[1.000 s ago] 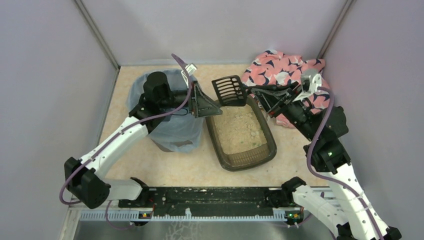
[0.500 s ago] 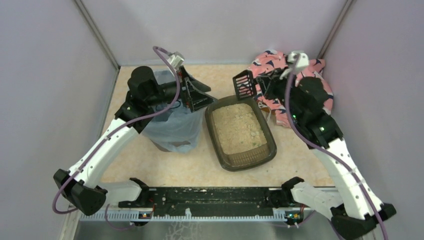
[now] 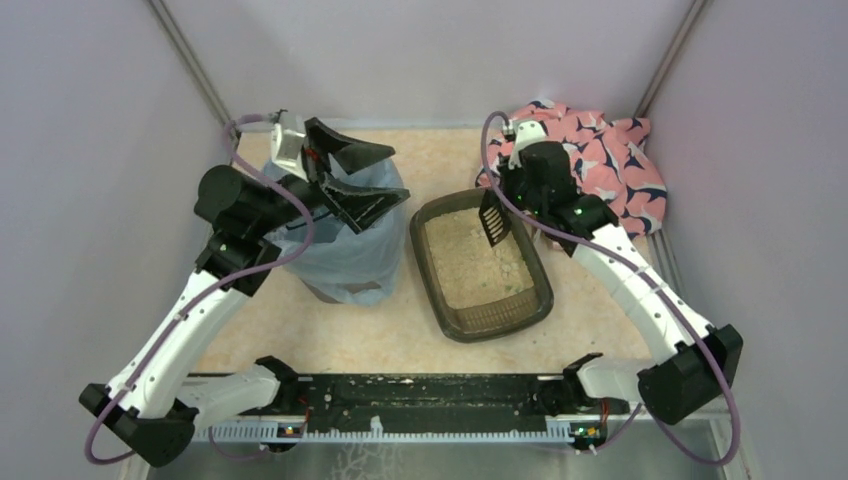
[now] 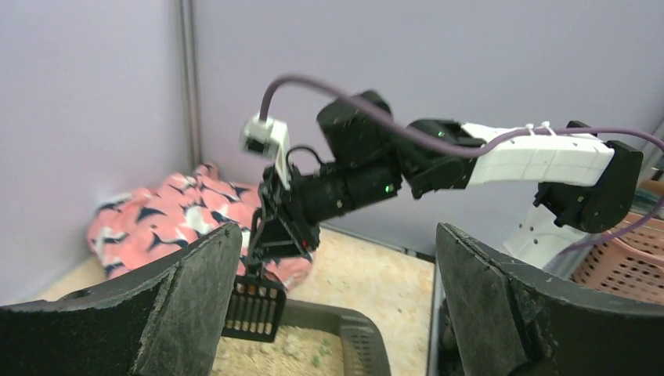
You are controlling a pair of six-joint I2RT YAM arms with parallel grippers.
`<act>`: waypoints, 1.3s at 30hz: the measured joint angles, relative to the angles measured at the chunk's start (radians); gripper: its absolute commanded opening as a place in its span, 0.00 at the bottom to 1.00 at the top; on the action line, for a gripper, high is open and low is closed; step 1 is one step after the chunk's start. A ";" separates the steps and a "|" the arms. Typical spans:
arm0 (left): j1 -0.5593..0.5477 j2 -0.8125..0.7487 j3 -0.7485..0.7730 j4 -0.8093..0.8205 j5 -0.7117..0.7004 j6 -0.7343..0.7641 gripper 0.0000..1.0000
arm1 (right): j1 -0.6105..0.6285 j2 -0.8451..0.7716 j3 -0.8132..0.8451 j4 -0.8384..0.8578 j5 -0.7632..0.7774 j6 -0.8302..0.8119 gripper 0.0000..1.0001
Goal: Clean the litter box
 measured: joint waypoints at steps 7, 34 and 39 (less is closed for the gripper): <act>-0.002 -0.076 -0.029 -0.023 -0.103 0.093 0.99 | 0.042 0.124 0.000 0.039 0.096 -0.066 0.00; -0.002 -0.155 -0.138 -0.147 -0.285 0.174 0.99 | -0.134 0.207 -0.237 0.398 -0.244 0.149 0.00; -0.002 -0.153 -0.142 -0.146 -0.285 0.167 0.99 | -0.143 0.204 -0.314 0.482 -0.326 0.224 0.00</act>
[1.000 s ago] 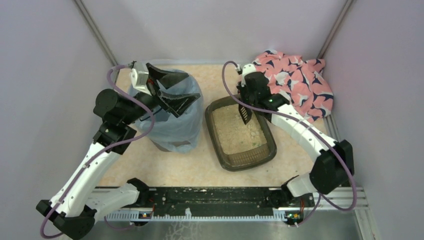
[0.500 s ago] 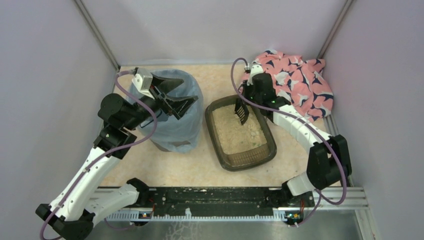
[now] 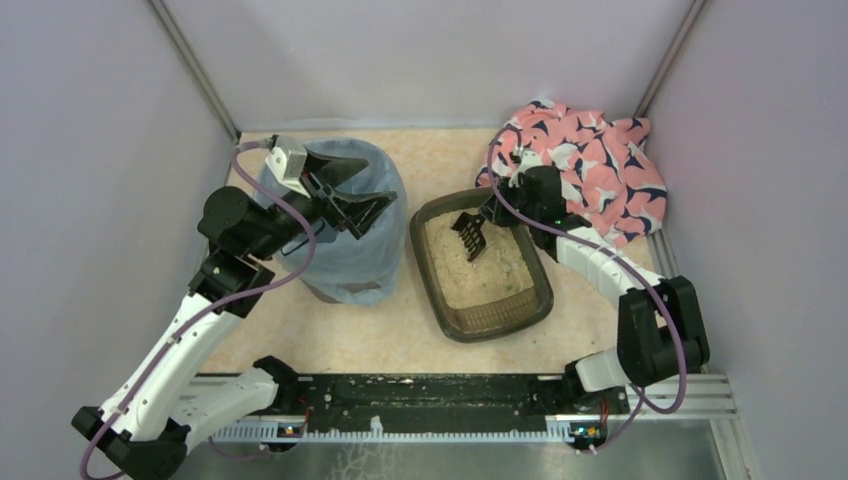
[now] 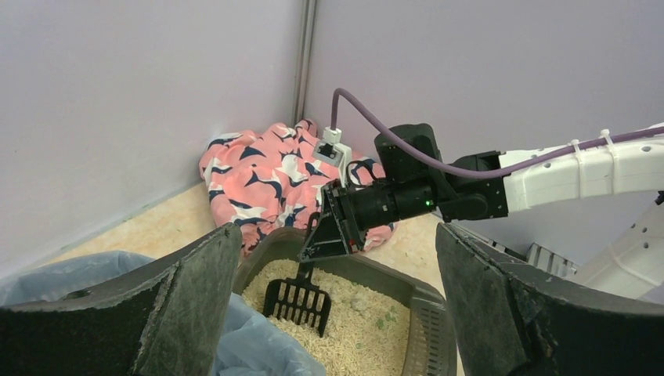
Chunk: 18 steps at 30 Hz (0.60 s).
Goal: Clean the litter box
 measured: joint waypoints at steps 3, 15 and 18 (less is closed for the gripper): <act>0.000 0.005 -0.001 0.001 -0.001 -0.005 0.99 | 0.000 -0.014 -0.052 0.048 -0.040 0.048 0.00; 0.000 0.022 -0.027 0.006 -0.020 -0.031 0.99 | -0.066 -0.093 -0.106 0.003 -0.186 0.117 0.00; 0.000 0.023 -0.038 0.010 -0.024 -0.038 0.99 | -0.107 -0.136 -0.121 -0.006 -0.242 0.135 0.00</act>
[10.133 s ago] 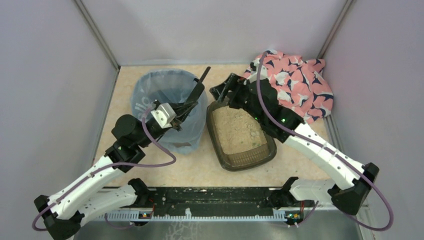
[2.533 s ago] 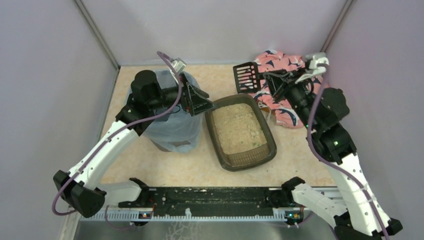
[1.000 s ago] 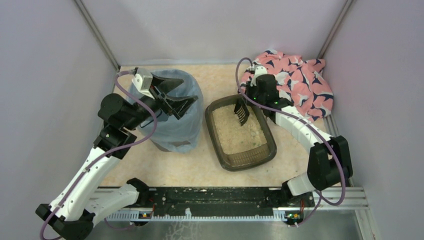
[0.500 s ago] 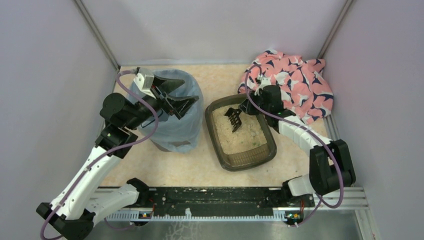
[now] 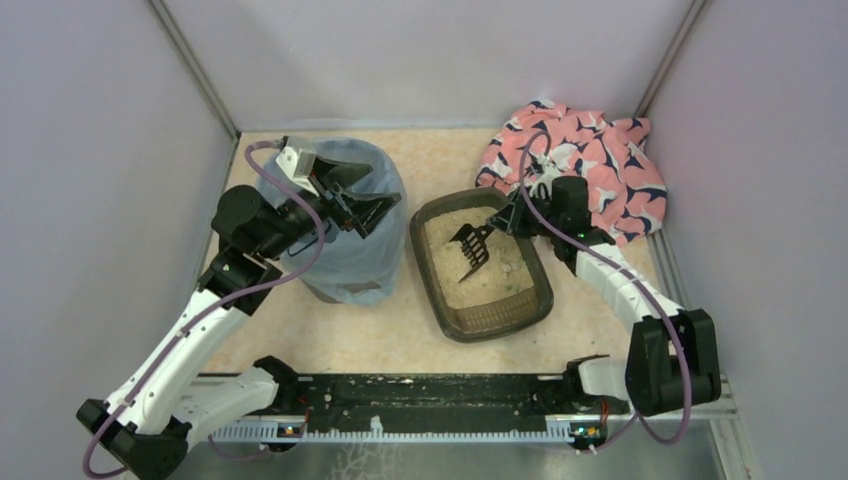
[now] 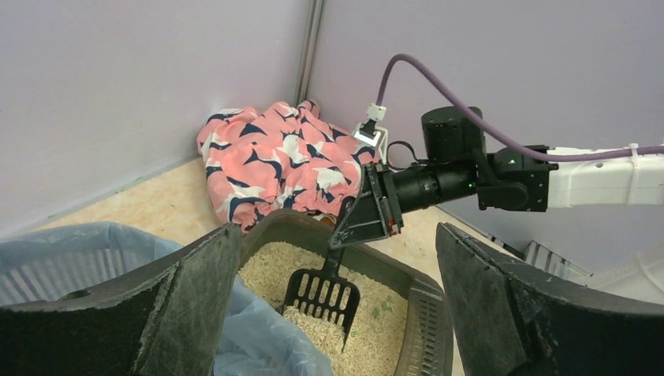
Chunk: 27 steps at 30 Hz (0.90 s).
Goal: Clean the litter box
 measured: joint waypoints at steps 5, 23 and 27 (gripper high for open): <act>0.000 0.000 -0.010 0.001 -0.002 -0.012 0.99 | -0.090 -0.053 -0.070 0.032 -0.091 0.052 0.00; 0.000 0.001 -0.011 0.006 -0.010 -0.023 0.99 | -0.352 -0.127 -0.233 0.323 -0.340 0.293 0.00; 0.000 0.008 -0.011 0.005 -0.011 -0.023 0.99 | -0.359 -0.126 -0.286 0.356 -0.360 0.323 0.00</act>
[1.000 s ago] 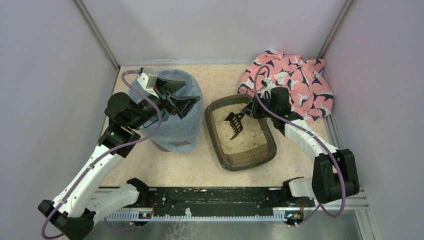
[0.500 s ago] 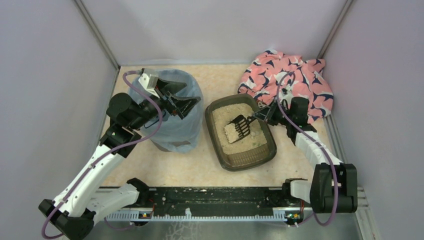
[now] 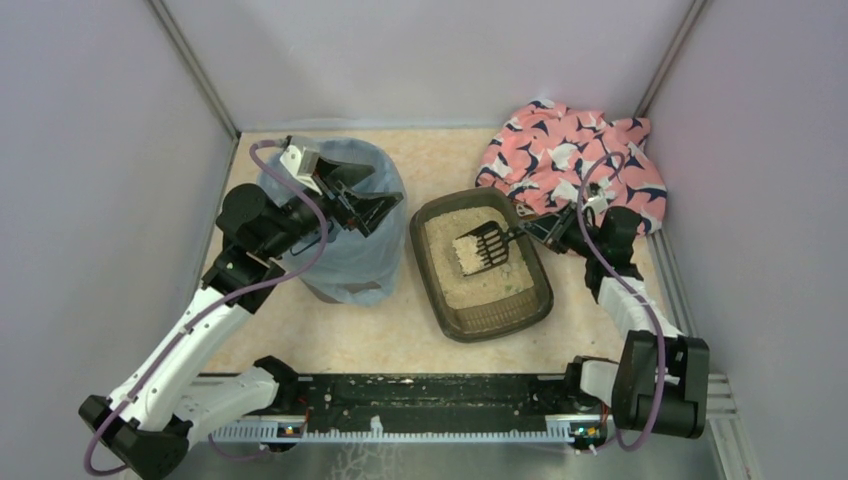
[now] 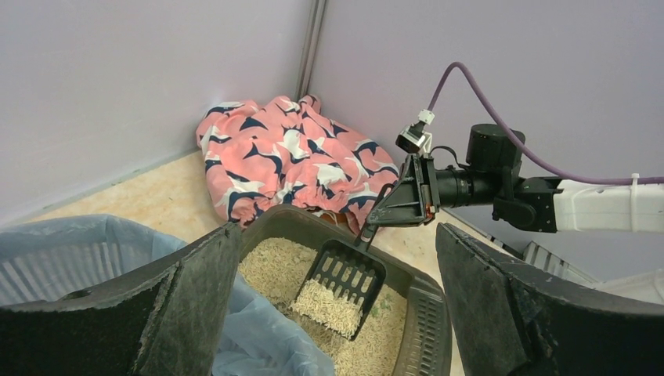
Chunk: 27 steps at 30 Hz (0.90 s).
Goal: Clean the litter box
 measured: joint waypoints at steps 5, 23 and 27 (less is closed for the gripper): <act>0.000 0.018 0.000 0.000 0.000 -0.001 0.99 | -0.012 0.016 -0.031 0.070 -0.009 0.047 0.00; 0.000 0.065 0.000 0.000 -0.004 -0.019 0.99 | -0.045 0.053 -0.061 0.122 0.023 0.060 0.00; 0.000 0.065 0.000 -0.008 -0.010 -0.019 0.99 | -0.049 0.060 -0.061 0.105 0.037 0.054 0.00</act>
